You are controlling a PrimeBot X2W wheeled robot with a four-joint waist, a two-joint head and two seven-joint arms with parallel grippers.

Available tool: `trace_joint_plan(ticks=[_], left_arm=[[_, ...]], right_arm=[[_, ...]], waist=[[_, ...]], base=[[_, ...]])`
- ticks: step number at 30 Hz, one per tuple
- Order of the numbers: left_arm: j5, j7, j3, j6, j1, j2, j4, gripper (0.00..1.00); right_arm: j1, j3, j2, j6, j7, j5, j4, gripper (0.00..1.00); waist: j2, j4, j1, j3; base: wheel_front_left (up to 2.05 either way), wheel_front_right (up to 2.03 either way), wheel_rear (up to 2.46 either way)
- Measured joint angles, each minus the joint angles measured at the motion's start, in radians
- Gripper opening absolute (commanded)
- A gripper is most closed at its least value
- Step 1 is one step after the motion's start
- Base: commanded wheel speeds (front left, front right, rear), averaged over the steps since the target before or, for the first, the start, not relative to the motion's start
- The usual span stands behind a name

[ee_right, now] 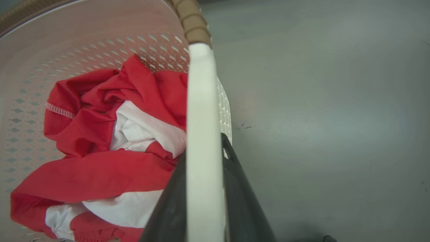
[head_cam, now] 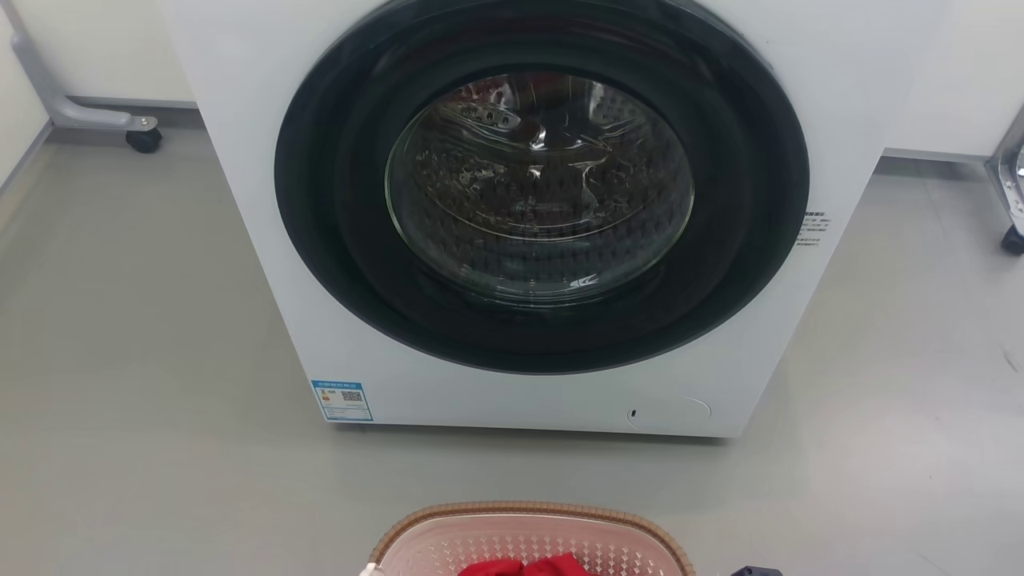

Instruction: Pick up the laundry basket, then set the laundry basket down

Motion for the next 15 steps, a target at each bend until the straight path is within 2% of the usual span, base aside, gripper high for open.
trace_joint_plan(ticks=[15], left_arm=[[-0.010, 0.027, -0.009, -0.003, 0.017, 0.003, 0.003, 0.00]], right_arm=[[0.000, 0.064, -0.005, -0.009, 0.024, 0.092, 0.002, 0.00]], waist=[[0.0001, -0.009, 0.0001, -0.020]], base=[[0.00, 0.00, 0.00]])
